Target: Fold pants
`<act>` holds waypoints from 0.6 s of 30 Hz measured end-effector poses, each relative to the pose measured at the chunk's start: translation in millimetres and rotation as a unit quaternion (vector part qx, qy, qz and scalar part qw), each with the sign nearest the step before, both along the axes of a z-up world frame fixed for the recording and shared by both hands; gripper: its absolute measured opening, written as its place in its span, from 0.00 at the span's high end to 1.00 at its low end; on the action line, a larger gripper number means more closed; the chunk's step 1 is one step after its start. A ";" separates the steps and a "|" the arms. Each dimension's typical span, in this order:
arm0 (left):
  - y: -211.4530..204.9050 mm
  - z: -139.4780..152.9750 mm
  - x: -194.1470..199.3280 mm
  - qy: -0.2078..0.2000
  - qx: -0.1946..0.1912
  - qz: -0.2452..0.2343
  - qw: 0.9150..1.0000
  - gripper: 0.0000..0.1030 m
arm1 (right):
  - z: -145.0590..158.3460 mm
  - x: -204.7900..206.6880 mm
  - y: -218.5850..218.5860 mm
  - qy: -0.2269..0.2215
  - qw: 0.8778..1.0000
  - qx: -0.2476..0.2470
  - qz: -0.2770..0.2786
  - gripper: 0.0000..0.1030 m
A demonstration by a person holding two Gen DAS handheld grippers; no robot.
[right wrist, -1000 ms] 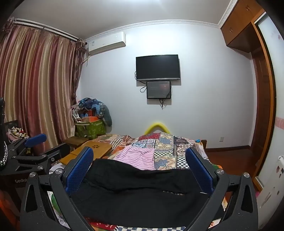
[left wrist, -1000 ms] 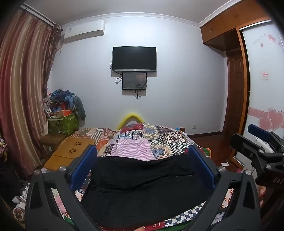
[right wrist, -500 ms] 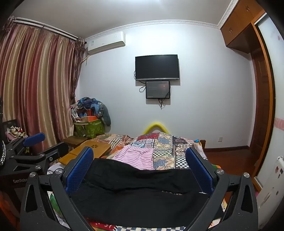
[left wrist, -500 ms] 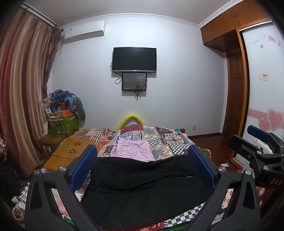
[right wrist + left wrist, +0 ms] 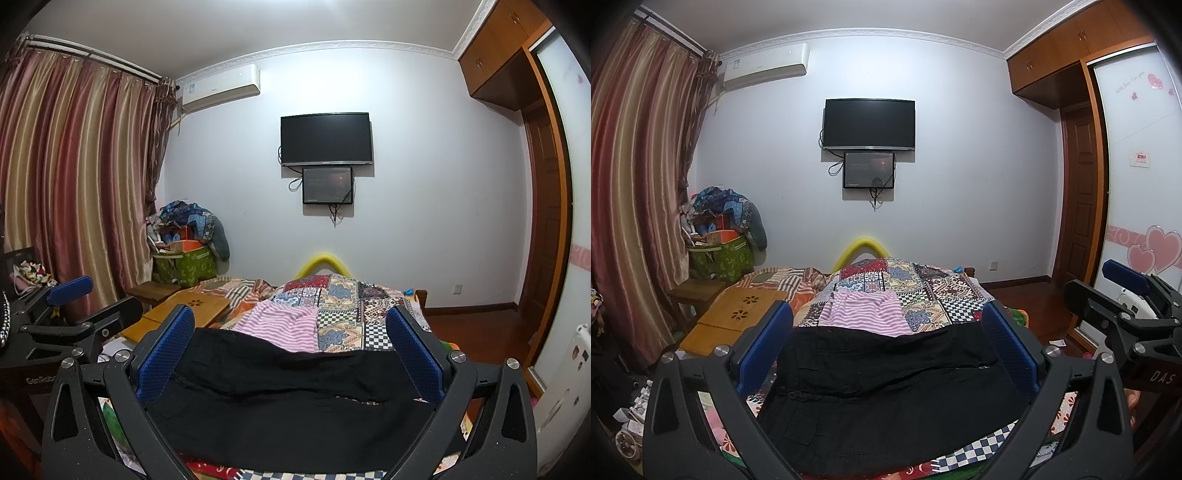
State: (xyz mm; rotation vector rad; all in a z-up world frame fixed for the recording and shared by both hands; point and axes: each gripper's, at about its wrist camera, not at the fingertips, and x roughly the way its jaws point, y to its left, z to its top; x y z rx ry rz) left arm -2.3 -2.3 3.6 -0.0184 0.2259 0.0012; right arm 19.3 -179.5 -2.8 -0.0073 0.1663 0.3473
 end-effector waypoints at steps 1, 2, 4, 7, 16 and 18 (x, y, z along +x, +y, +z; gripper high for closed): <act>0.2 -0.3 -0.3 0.000 0.000 0.000 1.000 0.00 | 0.1 0.3 0.1 0.001 1.000 -0.001 0.000 0.00; 0.0 -0.7 -0.1 0.000 0.000 -0.001 1.000 0.00 | 0.3 0.5 0.0 0.001 1.000 -0.001 -0.001 0.00; 0.0 -1.3 0.4 0.000 0.000 0.000 1.000 0.00 | 0.5 0.4 0.4 0.002 1.000 -0.001 -0.001 0.00; 1.1 -4.1 3.1 0.003 -0.003 0.002 1.000 0.00 | 0.5 1.7 2.1 0.005 1.000 -0.001 0.000 0.00; 5.3 -7.5 3.8 0.004 -0.004 0.004 1.000 0.00 | -0.4 0.8 2.1 0.005 1.000 -0.002 0.001 0.00; 5.6 -8.5 3.7 0.005 -0.005 0.005 1.000 0.00 | -0.3 0.6 2.8 0.005 1.000 -0.001 0.002 0.00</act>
